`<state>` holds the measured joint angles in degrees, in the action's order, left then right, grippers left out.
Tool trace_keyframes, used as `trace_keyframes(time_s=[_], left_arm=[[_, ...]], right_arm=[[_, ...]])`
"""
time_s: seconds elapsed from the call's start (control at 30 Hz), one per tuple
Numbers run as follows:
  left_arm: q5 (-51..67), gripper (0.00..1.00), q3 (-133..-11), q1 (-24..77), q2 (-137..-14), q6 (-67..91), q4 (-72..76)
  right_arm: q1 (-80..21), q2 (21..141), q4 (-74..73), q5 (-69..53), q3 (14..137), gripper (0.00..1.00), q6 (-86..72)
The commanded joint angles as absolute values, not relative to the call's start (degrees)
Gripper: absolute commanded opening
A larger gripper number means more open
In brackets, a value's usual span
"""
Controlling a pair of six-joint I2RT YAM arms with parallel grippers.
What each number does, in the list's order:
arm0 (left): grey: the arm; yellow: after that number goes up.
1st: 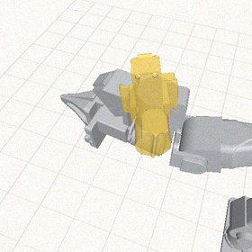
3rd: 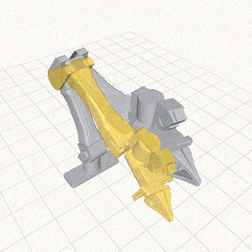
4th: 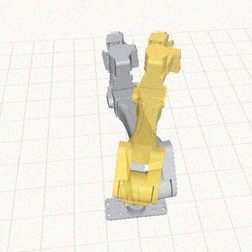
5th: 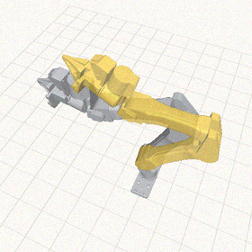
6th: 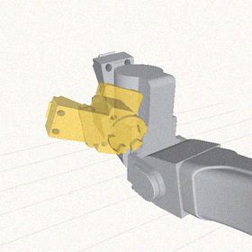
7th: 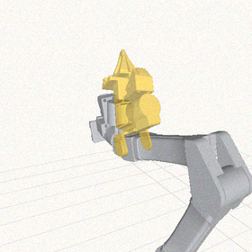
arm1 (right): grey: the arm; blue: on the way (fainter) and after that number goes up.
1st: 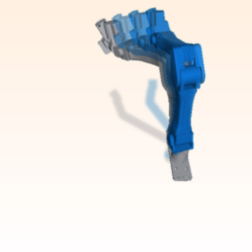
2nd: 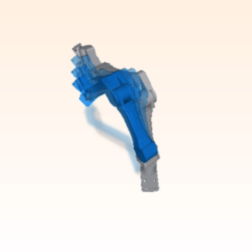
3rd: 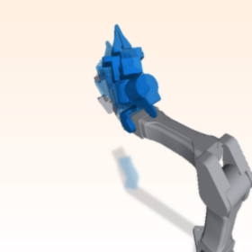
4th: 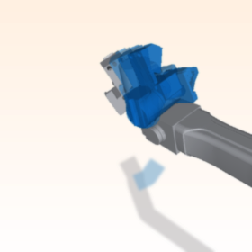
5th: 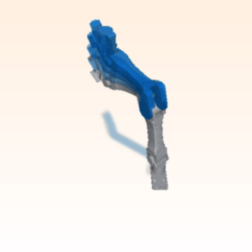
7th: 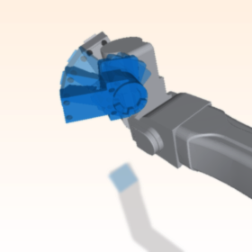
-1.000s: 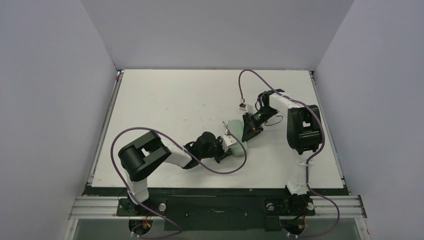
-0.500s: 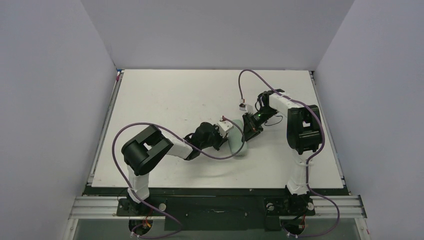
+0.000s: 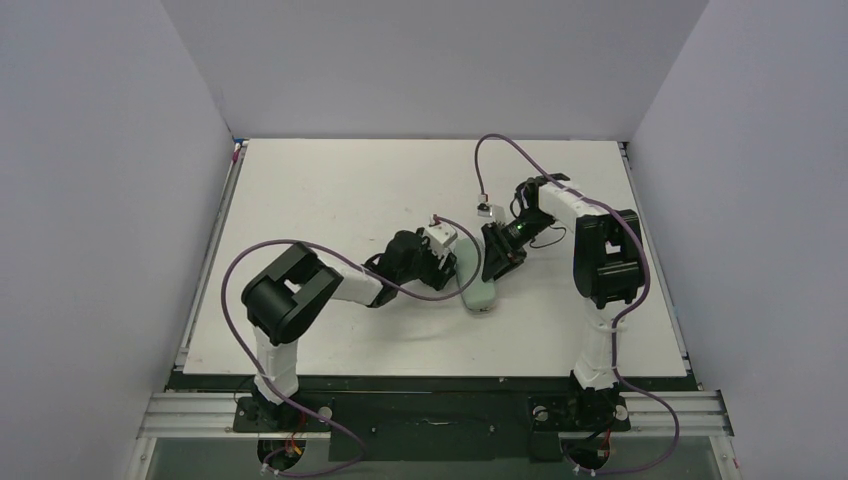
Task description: Open the umbrella
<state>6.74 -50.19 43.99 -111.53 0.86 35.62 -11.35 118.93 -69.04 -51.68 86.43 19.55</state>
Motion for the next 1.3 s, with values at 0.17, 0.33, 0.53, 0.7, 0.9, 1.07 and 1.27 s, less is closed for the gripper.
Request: trace_keyframes(time_s=[0.17,0.33,0.53,0.7,0.9,1.07,1.27], left_arm=[[6.3,0.93,-44.5,39.4,-97.3,2.8,32.8],[6.0,0.97,-45.6,37.0,-92.0,8.8,24.5],[3.5,0.97,-46.2,35.7,-88.7,16.6,17.0],[5.9,0.97,-45.5,35.5,-85.8,23.8,16.0],[7.7,0.97,-44.5,36.7,-84.0,25.9,16.9],[6.1,0.97,-44.4,37.6,-84.3,26.1,17.1],[3.3,0.97,-45.9,34.1,-87.3,31.6,15.4]], right_arm=[[-12.8,114.4,-72.3,-56.1,89.5,0.42,24.1],[-14.3,114.0,-72.2,-59.0,89.9,0.43,23.2],[-16.0,114.4,-71.3,-59.5,92.0,0.43,22.0],[-17.5,113.0,-61.8,-57.4,91.2,0.46,11.8],[-19.8,111.9,-52.2,-56.0,90.5,0.49,3.1],[-20.8,111.7,-50.4,-57.5,90.8,0.54,1.6],[-23.3,110.9,-49.9,-58.9,90.3,0.54,3.8]])
